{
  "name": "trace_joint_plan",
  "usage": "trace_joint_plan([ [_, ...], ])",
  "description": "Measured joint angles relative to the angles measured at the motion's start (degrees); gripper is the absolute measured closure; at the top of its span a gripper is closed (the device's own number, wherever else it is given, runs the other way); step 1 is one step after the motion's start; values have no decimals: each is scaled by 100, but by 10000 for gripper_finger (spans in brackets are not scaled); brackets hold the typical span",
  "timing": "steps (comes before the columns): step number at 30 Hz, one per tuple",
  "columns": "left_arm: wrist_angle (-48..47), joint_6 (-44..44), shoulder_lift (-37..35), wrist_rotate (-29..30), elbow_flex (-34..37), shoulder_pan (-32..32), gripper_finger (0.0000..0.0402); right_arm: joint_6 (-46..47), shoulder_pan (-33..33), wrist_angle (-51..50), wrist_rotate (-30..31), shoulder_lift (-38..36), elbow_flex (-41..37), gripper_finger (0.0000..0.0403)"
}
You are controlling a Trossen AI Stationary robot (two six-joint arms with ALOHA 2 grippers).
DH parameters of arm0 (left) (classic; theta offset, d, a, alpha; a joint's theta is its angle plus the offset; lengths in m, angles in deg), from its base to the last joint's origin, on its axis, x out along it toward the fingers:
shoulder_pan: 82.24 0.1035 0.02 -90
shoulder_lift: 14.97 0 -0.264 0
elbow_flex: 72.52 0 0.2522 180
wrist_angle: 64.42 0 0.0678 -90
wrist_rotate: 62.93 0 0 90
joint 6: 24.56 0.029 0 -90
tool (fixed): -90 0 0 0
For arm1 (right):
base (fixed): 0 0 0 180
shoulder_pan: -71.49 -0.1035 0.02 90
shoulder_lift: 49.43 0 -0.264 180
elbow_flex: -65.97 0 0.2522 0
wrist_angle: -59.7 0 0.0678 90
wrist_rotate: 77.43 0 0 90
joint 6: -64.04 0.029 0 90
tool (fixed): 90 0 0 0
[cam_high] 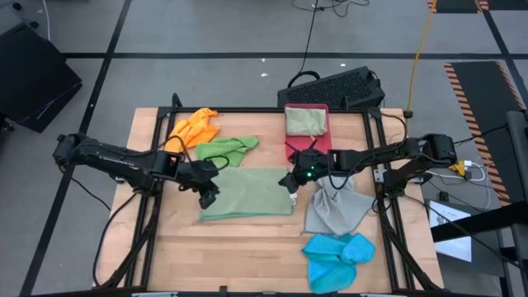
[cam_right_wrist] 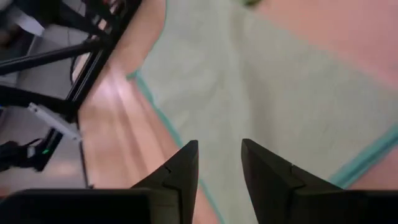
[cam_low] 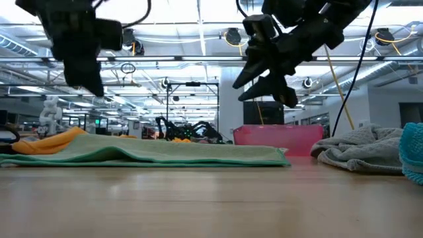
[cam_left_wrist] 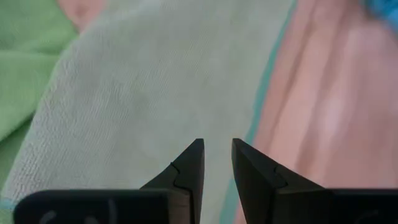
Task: Fold microfiber towels
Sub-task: Fold the light green microfiber cloth
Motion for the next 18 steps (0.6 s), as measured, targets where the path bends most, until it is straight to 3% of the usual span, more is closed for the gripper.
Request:
trace_joint_plan([
  [9,489,-165,1310,-757,365,-172,320,-396,-91,-250,166,479,-4,360],
  [18,802,-942,2117,-906,337,-722,320,-441,-213,165,183,1332,-6,401],
])
